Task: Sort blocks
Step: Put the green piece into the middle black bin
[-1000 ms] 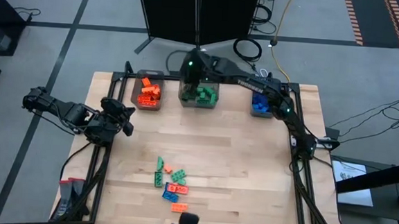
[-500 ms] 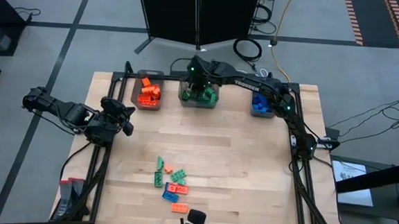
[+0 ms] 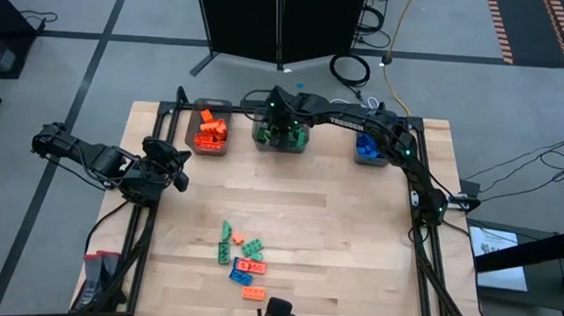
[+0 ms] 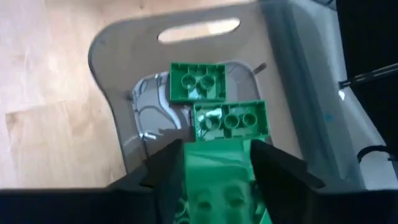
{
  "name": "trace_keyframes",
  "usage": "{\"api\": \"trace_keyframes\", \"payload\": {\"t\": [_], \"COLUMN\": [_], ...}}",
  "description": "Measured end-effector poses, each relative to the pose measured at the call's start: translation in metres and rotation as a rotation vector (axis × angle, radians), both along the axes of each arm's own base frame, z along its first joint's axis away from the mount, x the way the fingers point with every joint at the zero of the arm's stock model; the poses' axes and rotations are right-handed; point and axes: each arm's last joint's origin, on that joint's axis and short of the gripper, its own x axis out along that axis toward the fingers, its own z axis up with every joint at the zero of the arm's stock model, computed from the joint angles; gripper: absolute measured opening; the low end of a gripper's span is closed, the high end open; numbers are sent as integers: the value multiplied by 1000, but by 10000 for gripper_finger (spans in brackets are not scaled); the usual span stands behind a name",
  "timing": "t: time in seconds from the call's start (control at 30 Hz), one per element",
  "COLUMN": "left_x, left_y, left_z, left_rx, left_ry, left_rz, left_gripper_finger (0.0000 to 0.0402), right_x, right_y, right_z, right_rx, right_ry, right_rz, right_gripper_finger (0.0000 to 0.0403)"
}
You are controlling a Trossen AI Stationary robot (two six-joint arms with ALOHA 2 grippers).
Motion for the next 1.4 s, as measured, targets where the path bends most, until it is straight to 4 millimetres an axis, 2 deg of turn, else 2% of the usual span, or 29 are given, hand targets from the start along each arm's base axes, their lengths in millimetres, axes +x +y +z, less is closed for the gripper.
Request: {"api": "trace_keyframes", "payload": {"t": [0.1,0.3,0.37,0.47,0.63,0.73,0.83,0.9,0.97,1.07,1.2,1.3,1.4], "left_x": [0,0,0,0,0,0,0,0,0,0,0,0,0], "left_y": [0,0,0,0,0,0,0,0,0,0,0,0,0], "left_z": [0,0,0,0,0,0,0,0,0,0,0,0,0], "left_rx": [0,0,0,0,2,6,7,7,7,8,9,8,1], "left_ry": [0,0,1,1,-1,-3,-3,-3,-3,-4,-4,-4,-1], "left_rz": [0,0,-1,-1,1,4,5,5,5,6,6,6,1], "left_gripper_finger": [23,23,23,23,23,23,23,23,23,23,23,23,23], "right_x": [0,0,0,3,8,15,21,26,33,43,63,78,87], "right_y": [0,0,4,17,63,110,168,205,239,274,292,298,299], "right_z": [0,1,8,38,93,118,129,125,112,95,86,73,55], "right_rx": [-5,-1,29,55,95,93,74,59,12,-100,-240,-267,-280], "right_ry": [-4,-4,-14,-90,-230,-297,-325,-304,-266,-241,-368,-444,-442], "right_rz": [-2,4,39,106,306,430,583,683,751,809,841,844,858], "right_gripper_finger": [199,191,187,185,184,184,184,184,184,184,184,185,185]}}
